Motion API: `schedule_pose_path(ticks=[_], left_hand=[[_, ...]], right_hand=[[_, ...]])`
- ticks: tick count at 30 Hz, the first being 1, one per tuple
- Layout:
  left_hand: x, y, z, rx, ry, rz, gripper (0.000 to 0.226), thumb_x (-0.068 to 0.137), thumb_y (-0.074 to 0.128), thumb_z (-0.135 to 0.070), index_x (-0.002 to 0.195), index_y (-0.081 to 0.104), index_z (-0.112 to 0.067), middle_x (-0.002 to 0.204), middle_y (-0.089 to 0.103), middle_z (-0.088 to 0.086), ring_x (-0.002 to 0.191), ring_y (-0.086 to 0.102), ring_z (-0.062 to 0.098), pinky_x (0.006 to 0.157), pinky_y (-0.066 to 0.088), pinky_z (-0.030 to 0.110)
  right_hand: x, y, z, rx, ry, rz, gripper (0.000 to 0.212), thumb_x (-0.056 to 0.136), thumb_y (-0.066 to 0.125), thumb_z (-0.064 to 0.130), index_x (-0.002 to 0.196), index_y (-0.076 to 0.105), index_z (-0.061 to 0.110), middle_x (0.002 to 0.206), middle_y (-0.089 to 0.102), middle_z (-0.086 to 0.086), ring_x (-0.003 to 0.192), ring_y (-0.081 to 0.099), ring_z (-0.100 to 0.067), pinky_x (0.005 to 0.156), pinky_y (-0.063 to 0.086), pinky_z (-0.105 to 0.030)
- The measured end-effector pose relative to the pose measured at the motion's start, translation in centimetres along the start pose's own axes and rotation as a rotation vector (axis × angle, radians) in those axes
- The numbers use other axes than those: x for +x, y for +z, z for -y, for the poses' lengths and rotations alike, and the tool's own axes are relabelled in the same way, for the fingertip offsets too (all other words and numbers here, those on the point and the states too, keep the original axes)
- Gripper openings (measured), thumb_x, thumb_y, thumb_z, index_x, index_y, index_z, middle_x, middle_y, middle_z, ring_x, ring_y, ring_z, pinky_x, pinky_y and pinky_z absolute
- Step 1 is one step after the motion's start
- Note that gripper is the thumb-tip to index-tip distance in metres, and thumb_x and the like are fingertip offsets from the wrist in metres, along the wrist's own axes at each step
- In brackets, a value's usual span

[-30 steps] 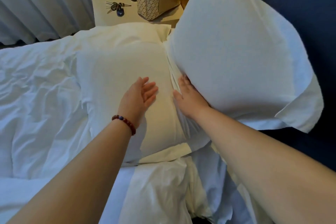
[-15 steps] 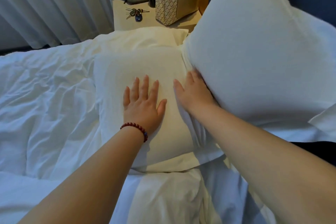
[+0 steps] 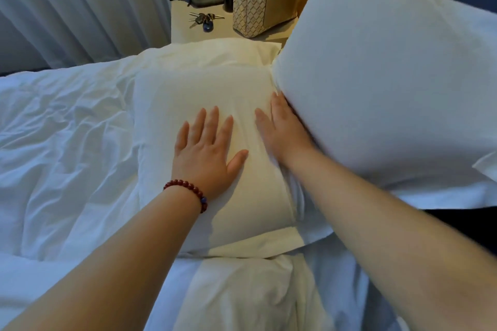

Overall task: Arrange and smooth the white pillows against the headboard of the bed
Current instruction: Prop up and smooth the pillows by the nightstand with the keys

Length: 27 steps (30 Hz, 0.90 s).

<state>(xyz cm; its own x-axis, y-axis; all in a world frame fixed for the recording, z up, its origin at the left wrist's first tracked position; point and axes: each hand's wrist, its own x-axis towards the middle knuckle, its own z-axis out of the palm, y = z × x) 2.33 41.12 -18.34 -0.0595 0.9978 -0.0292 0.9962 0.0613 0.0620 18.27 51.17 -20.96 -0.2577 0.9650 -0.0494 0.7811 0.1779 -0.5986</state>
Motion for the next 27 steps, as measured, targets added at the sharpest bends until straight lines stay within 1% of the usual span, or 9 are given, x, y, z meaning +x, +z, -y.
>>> schedule_pose_path(ticks=[3,6,9,11,14,17,20,24,27], left_hand=[[-3.1,1.0,-1.5,0.01,0.023,-0.007,0.074,0.093,0.007,-0.064,0.154,-0.004,-0.024,0.162,-0.013,0.001,0.147,-0.019,0.019,0.119,-0.011,0.045],[-4.6,1.9,-3.0,0.061,0.049,0.019,0.076,0.093,0.014,-0.061,0.155,0.01,-0.016,0.163,0.0,0.006,0.149,-0.009,0.023,0.118,-0.007,0.048],[-4.0,0.7,-2.9,0.069,0.025,0.113,0.074,0.096,0.015,-0.058,0.155,-0.002,-0.018,0.162,-0.014,0.005,0.147,-0.02,0.023,0.118,-0.012,0.048],[-3.8,-0.9,-2.9,0.033,0.019,0.175,0.074,0.096,0.018,-0.058,0.154,-0.007,-0.02,0.161,-0.019,0.003,0.146,-0.023,0.023,0.118,-0.013,0.047],[-4.5,-3.5,-3.5,-0.056,0.039,0.251,0.069,0.099,0.022,-0.054,0.155,-0.001,-0.023,0.163,-0.011,0.0,0.148,-0.015,0.021,0.12,-0.006,0.045],[-4.8,-7.1,-5.6,-0.151,0.104,0.248,0.064,0.1,0.023,-0.053,0.155,0.003,-0.027,0.163,-0.001,-0.004,0.149,-0.006,0.016,0.121,0.002,0.041],[-4.3,-10.5,-8.7,-0.219,0.226,0.181,0.063,0.1,0.027,-0.052,0.155,0.007,-0.029,0.163,0.003,-0.006,0.149,-0.003,0.016,0.119,0.003,0.039],[-2.6,-13.5,-12.3,-0.307,0.433,0.059,0.06,0.102,0.032,-0.044,0.155,0.01,-0.028,0.163,0.007,-0.007,0.149,0.002,0.015,0.119,0.003,0.036],[-0.8,-17.6,-16.0,-0.289,0.607,-0.058,0.056,0.103,0.033,-0.037,0.154,0.016,-0.024,0.162,0.014,-0.003,0.149,0.011,0.02,0.117,0.006,0.033]], right_hand=[[-9.4,1.3,-1.2,-0.108,-0.012,-0.012,0.081,0.093,0.015,0.064,0.156,0.009,0.013,0.164,0.006,-0.006,0.151,0.004,-0.017,0.121,0.0,-0.03],[-11.3,2.7,-2.3,-0.186,0.058,0.078,0.08,0.092,0.014,0.066,0.156,0.004,0.019,0.164,0.002,-0.002,0.151,0.004,-0.016,0.12,0.001,-0.028],[-9.5,1.7,-1.2,-0.189,0.113,0.199,0.075,0.097,0.022,0.06,0.156,-0.001,0.02,0.164,-0.006,-0.002,0.151,-0.002,-0.016,0.12,0.0,-0.03],[-10.2,-0.2,-0.3,-0.142,0.087,0.207,0.072,0.1,0.027,0.055,0.156,0.003,0.018,0.164,-0.003,-0.004,0.151,-0.001,-0.016,0.119,0.0,-0.029],[-13.6,-4.3,1.2,-0.053,0.035,0.105,0.064,0.101,0.039,0.043,0.155,0.015,0.016,0.164,0.007,-0.003,0.151,0.003,-0.016,0.119,0.007,-0.029],[-16.4,-10.5,3.8,-0.057,-0.091,-0.176,0.061,0.097,0.05,0.033,0.151,0.03,0.015,0.161,0.02,-0.005,0.15,0.013,-0.02,0.118,0.017,-0.03],[-17.6,-17.3,5.6,-0.115,-0.144,-0.358,0.058,0.096,0.05,0.03,0.149,0.034,0.014,0.16,0.025,-0.009,0.149,0.017,-0.025,0.119,0.016,-0.034],[-17.0,-21.3,4.6,-0.282,-0.002,-0.405,0.057,0.095,0.049,0.033,0.147,0.038,0.013,0.155,0.035,-0.011,0.145,0.028,-0.029,0.118,0.023,-0.046],[-18.0,-23.8,2.8,-0.195,0.195,-0.355,0.054,0.096,0.054,0.03,0.146,0.04,0.014,0.15,0.043,-0.007,0.138,0.04,-0.026,0.113,0.034,-0.043]])
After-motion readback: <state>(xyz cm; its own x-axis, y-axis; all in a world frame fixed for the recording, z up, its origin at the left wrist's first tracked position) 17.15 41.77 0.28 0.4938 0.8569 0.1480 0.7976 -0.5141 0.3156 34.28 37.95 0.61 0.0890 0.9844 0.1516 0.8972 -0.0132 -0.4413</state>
